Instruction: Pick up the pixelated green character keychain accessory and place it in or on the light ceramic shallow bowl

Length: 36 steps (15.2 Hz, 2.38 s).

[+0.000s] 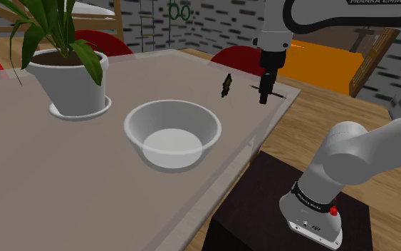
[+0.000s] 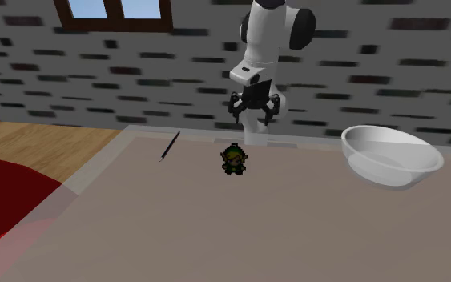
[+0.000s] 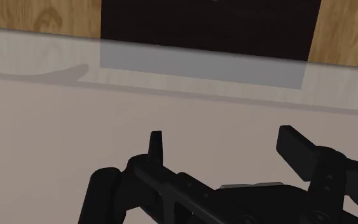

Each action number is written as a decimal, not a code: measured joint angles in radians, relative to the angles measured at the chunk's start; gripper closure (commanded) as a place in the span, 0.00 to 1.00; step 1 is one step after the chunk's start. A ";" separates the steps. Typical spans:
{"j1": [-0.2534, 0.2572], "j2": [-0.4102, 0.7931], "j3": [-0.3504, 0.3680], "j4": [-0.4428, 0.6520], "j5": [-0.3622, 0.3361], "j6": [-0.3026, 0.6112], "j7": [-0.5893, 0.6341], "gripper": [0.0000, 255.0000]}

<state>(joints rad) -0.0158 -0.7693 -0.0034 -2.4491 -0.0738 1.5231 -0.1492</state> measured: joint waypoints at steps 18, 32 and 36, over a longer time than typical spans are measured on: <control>-0.001 0.351 -0.408 0.236 0.523 0.316 -0.144 0.00; 0.015 0.365 -0.391 0.174 0.558 0.401 -0.157 1.00; 0.015 0.365 -0.391 0.174 0.557 0.401 -0.157 1.00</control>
<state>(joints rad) -0.0005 -0.4041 -0.3946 -2.2754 0.4837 1.9239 -0.3058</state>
